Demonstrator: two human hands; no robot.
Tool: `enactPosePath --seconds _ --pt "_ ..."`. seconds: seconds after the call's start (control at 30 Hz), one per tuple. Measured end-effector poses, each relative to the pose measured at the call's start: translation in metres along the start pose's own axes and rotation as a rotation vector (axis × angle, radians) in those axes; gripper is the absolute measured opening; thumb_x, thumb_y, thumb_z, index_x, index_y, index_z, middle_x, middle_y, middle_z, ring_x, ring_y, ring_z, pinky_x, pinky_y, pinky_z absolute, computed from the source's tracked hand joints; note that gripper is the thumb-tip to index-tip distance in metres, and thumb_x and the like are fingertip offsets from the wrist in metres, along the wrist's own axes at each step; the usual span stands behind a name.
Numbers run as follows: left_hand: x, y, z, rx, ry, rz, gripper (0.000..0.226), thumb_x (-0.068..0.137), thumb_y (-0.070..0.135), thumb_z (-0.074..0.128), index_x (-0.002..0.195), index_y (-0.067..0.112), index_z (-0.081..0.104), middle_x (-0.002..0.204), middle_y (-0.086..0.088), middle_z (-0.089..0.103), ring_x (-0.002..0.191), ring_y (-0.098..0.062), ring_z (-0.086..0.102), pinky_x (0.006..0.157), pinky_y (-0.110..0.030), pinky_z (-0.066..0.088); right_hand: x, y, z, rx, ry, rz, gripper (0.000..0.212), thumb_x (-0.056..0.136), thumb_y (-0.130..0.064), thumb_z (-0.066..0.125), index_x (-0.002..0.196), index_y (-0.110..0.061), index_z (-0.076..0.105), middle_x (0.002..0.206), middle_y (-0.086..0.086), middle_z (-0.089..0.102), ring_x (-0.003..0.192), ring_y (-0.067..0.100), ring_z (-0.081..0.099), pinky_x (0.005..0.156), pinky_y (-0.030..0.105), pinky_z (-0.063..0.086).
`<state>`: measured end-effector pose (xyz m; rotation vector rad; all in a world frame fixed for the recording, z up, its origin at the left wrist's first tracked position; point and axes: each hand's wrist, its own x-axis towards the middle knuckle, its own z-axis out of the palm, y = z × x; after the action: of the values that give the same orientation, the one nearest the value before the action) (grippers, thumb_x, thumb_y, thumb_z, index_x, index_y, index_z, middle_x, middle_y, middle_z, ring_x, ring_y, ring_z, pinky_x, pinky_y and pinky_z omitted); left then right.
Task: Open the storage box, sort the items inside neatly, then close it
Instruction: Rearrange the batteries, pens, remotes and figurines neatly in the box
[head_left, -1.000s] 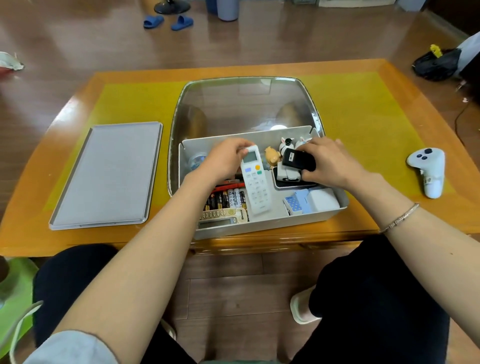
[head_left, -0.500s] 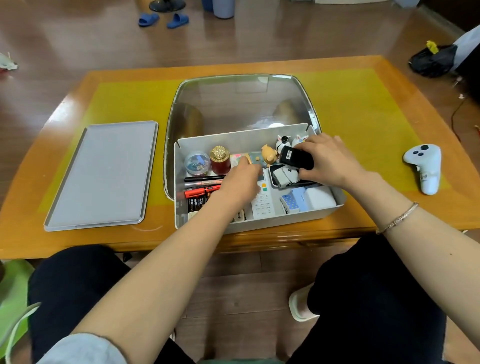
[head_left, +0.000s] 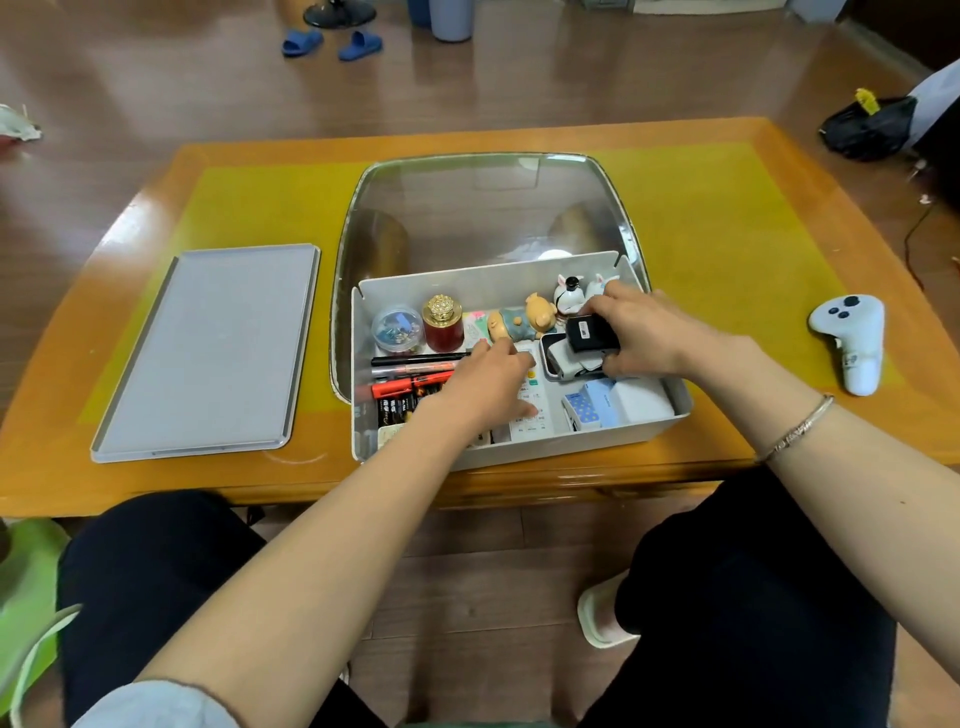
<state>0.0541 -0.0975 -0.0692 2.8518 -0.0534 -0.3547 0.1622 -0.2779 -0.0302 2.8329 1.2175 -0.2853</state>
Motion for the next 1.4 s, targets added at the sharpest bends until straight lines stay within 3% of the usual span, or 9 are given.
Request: enactPosePath --seconds 0.2,0.37,0.53,0.67,0.8,0.9,1.03,1.3,1.4 --pt "-0.003 -0.002 -0.001 0.049 -0.137 0.059 0.07 0.082 0.041 0.071 0.14 0.013 0.042 0.143 -0.009 0.036 0.131 -0.029 0.028 0.108 -0.045 0.034 0.008 -0.004 -0.001 -0.127 -0.012 -0.039 0.044 0.072 -0.038 0.072 0.112 -0.023 0.06 0.098 -0.001 0.038 0.103 0.027 0.052 0.074 0.035 0.028" --pt "-0.004 0.001 0.003 0.001 -0.116 0.08 0.071 0.084 0.037 0.071 0.142 0.011 0.04 0.146 -0.01 0.032 0.13 -0.029 0.031 0.108 -0.042 0.034 0.011 -0.004 -0.002 -0.175 0.038 -0.067 0.036 0.072 -0.033 0.069 0.104 -0.02 0.061 0.104 0.003 0.062 0.098 0.028 0.059 0.077 0.035 0.041" --pt "-0.004 0.003 0.006 0.042 -0.078 0.089 0.066 0.085 0.041 0.068 0.137 0.009 0.044 0.143 -0.011 0.036 0.127 -0.03 0.033 0.106 -0.042 0.035 0.008 0.0 0.001 -0.075 0.116 -0.058 0.041 0.067 -0.032 0.073 0.102 -0.016 0.061 0.101 0.007 0.064 0.093 0.03 0.06 0.07 0.032 0.039" --pt "0.0 0.007 0.008 0.05 0.032 0.085 0.061 0.089 0.045 0.06 0.137 0.012 0.041 0.138 -0.01 0.041 0.127 -0.03 0.036 0.104 -0.044 0.037 0.002 0.01 -0.005 0.147 0.214 0.037 0.043 0.064 -0.032 0.077 0.099 -0.013 0.061 0.098 0.009 0.064 0.092 0.032 0.06 0.073 0.037 0.046" --pt "0.013 0.019 0.009 0.114 -0.002 0.17 0.048 0.101 0.039 0.038 0.147 0.026 0.03 0.157 -0.008 0.021 0.144 -0.027 0.018 0.111 -0.052 0.023 -0.002 0.021 -0.012 0.372 0.361 0.17 0.043 0.061 -0.03 0.082 0.096 -0.014 0.062 0.097 0.006 0.064 0.089 0.025 0.059 0.076 0.036 0.047" --pt "0.02 0.022 0.011 0.207 -0.148 0.182 0.048 0.104 0.035 0.024 0.151 0.032 0.019 0.162 -0.003 0.002 0.148 -0.022 0.001 0.114 -0.058 0.009 -0.002 0.022 -0.009 0.397 0.413 0.214 0.044 0.06 -0.031 0.083 0.093 -0.015 0.06 0.095 0.004 0.063 0.087 0.023 0.057 0.07 0.031 0.042" --pt "0.019 0.026 0.012 0.279 -0.199 0.163 0.053 0.104 0.029 0.024 0.153 0.034 0.004 0.161 -0.004 -0.008 0.148 -0.022 -0.005 0.111 -0.059 0.012 -0.003 0.023 -0.005 0.412 0.456 0.239 0.043 0.059 -0.035 0.08 0.092 -0.017 0.06 0.094 0.002 0.063 0.087 0.022 0.057 0.069 0.031 0.042" --pt "0.018 0.032 0.006 0.261 -0.206 0.143 0.056 0.102 0.028 0.028 0.153 0.034 0.005 0.161 -0.006 -0.006 0.148 -0.026 0.0 0.11 -0.052 0.014 -0.005 0.021 -0.006 0.376 0.437 0.24 0.042 0.06 -0.038 0.081 0.091 -0.018 0.06 0.093 0.002 0.064 0.086 0.025 0.059 0.068 0.033 0.045" --pt "0.012 0.028 0.007 0.153 -0.133 0.117 0.057 0.101 0.027 0.03 0.153 0.033 0.008 0.161 -0.008 0.0 0.146 -0.029 0.005 0.112 -0.049 0.014 -0.006 0.016 -0.001 0.356 0.408 0.238 0.045 0.061 -0.037 0.083 0.094 -0.016 0.06 0.098 0.004 0.065 0.089 0.026 0.059 0.071 0.034 0.046"
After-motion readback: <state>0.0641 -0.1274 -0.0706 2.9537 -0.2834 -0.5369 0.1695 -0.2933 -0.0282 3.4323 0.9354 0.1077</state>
